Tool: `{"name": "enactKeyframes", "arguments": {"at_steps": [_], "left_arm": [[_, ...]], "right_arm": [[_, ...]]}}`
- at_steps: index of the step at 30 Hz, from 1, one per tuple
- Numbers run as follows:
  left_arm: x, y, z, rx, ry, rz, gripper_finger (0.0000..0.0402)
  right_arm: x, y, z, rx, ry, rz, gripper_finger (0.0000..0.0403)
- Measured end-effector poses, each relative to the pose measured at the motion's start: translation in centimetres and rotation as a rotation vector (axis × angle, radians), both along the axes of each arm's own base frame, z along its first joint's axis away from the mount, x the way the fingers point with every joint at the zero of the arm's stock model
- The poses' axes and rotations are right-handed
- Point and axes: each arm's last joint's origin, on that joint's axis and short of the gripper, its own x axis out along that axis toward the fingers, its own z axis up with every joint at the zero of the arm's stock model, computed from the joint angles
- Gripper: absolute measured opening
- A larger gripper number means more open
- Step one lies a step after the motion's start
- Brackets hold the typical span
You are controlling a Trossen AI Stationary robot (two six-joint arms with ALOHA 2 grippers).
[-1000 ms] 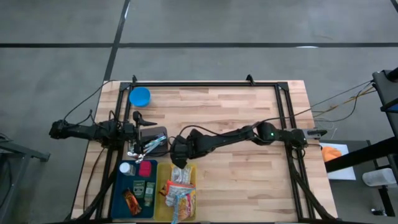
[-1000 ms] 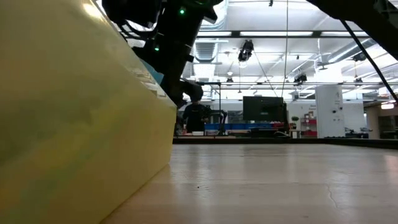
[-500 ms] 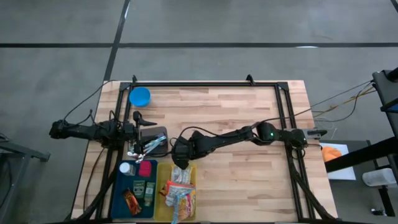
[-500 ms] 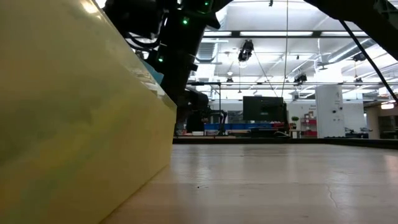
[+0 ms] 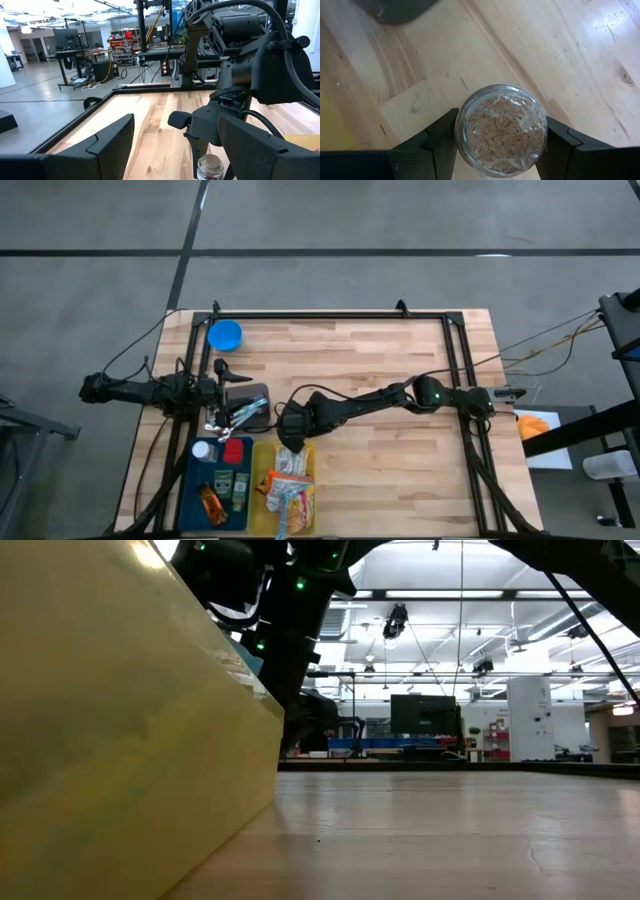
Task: Pick & Place Food Item
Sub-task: Put the brown seasoning bottle into the blue bin
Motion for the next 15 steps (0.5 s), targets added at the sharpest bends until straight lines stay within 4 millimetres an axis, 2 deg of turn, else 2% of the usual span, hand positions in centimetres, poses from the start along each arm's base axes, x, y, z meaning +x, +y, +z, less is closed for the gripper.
{"name": "enactKeyframes", "arguments": {"at_steps": [8, 11, 15], "left_arm": [[0.0, 0.0, 0.0, 0.001, 0.0, 0.0, 0.0287], [0.0, 0.0, 0.0, 0.002, 0.0, 0.0, 0.0287], [0.0, 0.0, 0.0, 0.002, 0.0, 0.0, 0.0287]], "right_arm": [[0.13, 0.15, 0.06, -0.003, -0.015, 0.01, 0.0201], [0.12, 0.15, 0.05, -0.037, 0.009, 0.084, 0.0201], [0.09, 0.3, 0.05, -0.046, 0.018, 0.112, 0.0228]]}}
